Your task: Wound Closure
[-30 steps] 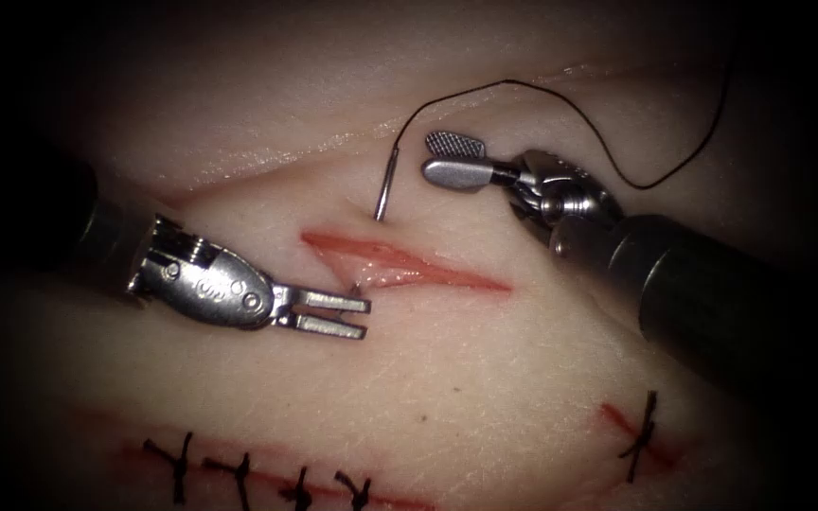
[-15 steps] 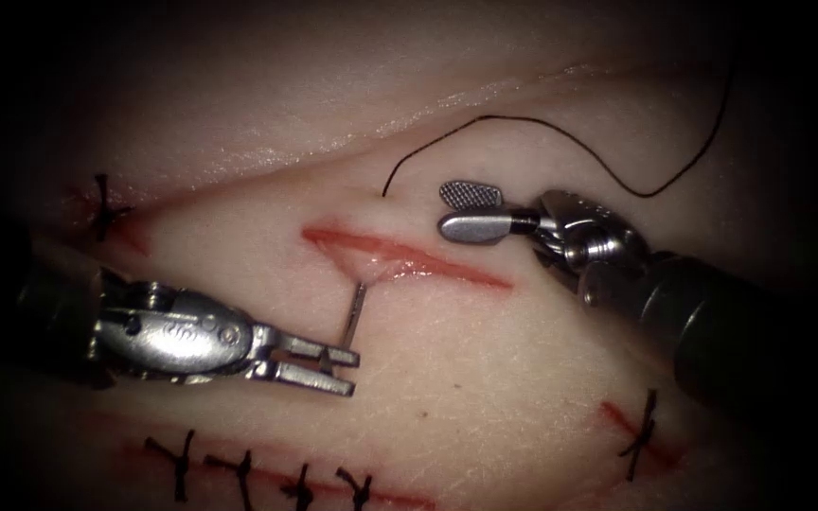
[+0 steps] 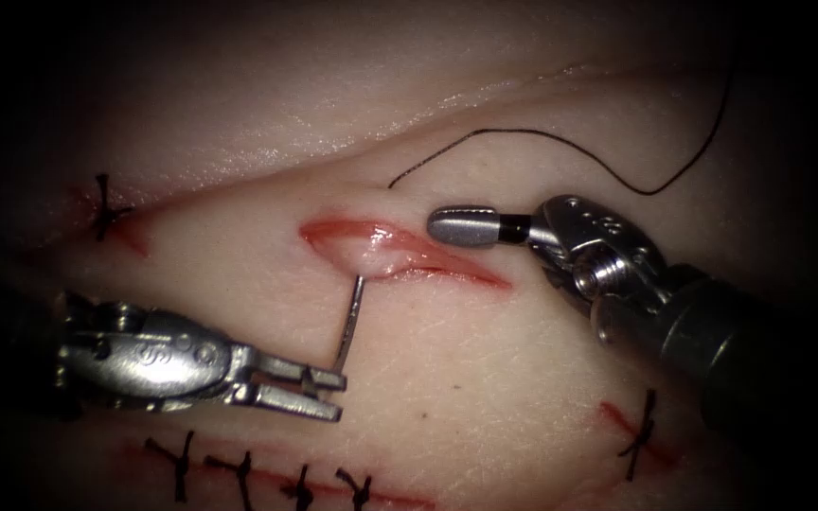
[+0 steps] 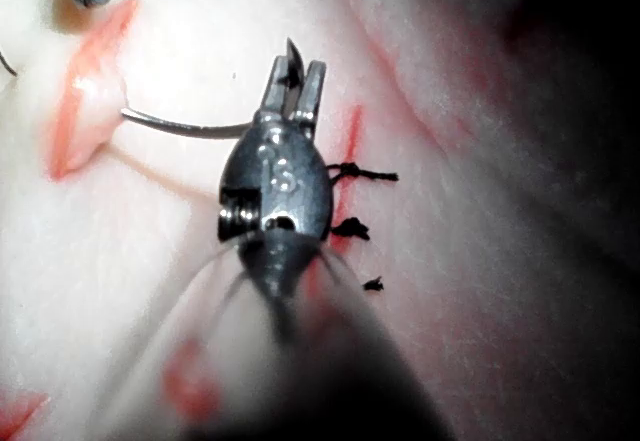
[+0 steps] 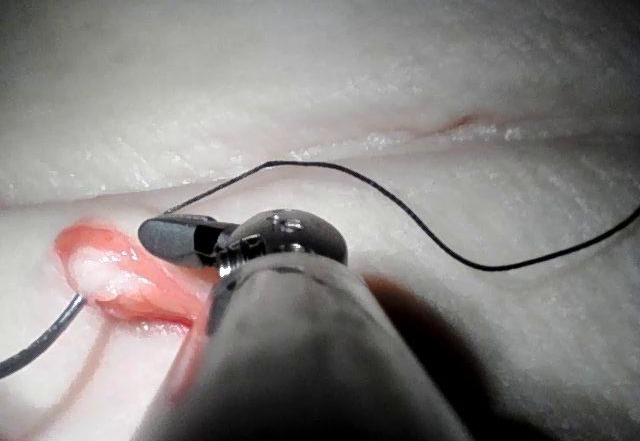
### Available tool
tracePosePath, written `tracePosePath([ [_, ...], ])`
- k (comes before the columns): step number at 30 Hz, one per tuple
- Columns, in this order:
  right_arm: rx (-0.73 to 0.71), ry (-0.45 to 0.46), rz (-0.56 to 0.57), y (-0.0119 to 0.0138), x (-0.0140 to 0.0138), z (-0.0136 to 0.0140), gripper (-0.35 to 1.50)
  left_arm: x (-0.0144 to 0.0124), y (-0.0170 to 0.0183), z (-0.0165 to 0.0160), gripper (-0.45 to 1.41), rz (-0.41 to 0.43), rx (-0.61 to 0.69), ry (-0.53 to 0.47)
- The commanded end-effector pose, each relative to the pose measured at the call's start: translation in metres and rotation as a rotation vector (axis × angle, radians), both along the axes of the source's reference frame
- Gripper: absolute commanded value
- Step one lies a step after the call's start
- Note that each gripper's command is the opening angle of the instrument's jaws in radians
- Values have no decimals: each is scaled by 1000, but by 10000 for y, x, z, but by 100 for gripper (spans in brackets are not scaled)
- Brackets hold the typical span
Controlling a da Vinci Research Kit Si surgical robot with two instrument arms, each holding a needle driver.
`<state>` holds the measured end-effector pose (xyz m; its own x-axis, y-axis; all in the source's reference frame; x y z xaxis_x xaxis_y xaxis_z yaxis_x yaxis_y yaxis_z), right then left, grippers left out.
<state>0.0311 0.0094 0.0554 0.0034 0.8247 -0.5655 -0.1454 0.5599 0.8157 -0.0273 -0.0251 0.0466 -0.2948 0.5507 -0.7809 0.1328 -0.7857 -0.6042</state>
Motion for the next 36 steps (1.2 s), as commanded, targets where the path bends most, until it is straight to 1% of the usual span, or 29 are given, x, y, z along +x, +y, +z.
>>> tracePosePath([
  [1, -19, -30, 14, 1, 7, 7, -33, -1, -10, 4, -45, 1, 7, 5],
  [2, -18, -52, 29, 2, 7, 8, -35, -1, -13, 0, -45, 0, 19, 7],
  [5, -21, -8, 2, 1, 4, 7, -35, -1, -19, -8, -45, 5, 30, 13],
  [11, -20, -4, -6, 0, 2, 5, -35, 0, -24, -23, -45, 13, 34, 17],
  [13, -20, 2, -7, 0, 2, 5, -32, 0, -23, -25, -45, 13, 36, 17],
  [14, -17, 27, -9, -1, 2, 5, -32, -1, -20, -29, -45, 10, 3, 14],
  [16, -18, 39, -9, -1, 3, 4, -20, -2, -14, -32, -45, -9, -53, 27],
  [17, -18, 39, -9, -1, 3, 4, -20, -2, -14, -32, -45, -9, -53, 27],
  [19, -19, 62, -21, -4, 4, 1, -23, -2, -1, -36, -45, -30, -145, 47],
  [20, -21, 76, -20, -5, 4, 0, -15, -2, 4, -37, -45, -43, -186, 53],
  [22, -22, 97, -20, -10, 5, -6, 16, -3, 24, -40, -45, -104, -318, 64],
  [23, -22, 97, -20, -10, 5, -6, 16, -3, 24, -40, -45, -104, -318, 64],
  [24, -3, 100, -19, -12, 5, -10, 46, -3, 35, -42, -45, -136, -366, 72],
  [28, 47, 111, -15, -10, 4, -20, 71, -8, 49, -40, -45, -179, -476, 132],
  [31, 96, 119, -4, -8, 5, -28, 100, -13, 53, -36, -45, -206, -531, 168],
  [32, 115, 123, -1, -7, 5, -30, 105, -15, 54, -34, -45, -212, -554, 179],
  [34, 134, 126, -1, -7, 5, -32, 108, -16, 55, -33, -45, -217, -565, 187],
  [35, 149, 131, 1, -8, 6, -37, 106, -18, 56, -30, -45, -219, -577, 198],
  [36, 156, 132, 1, -7, 6, -38, 100, -20, 55, -28, -45, -219, -582, 199],
])
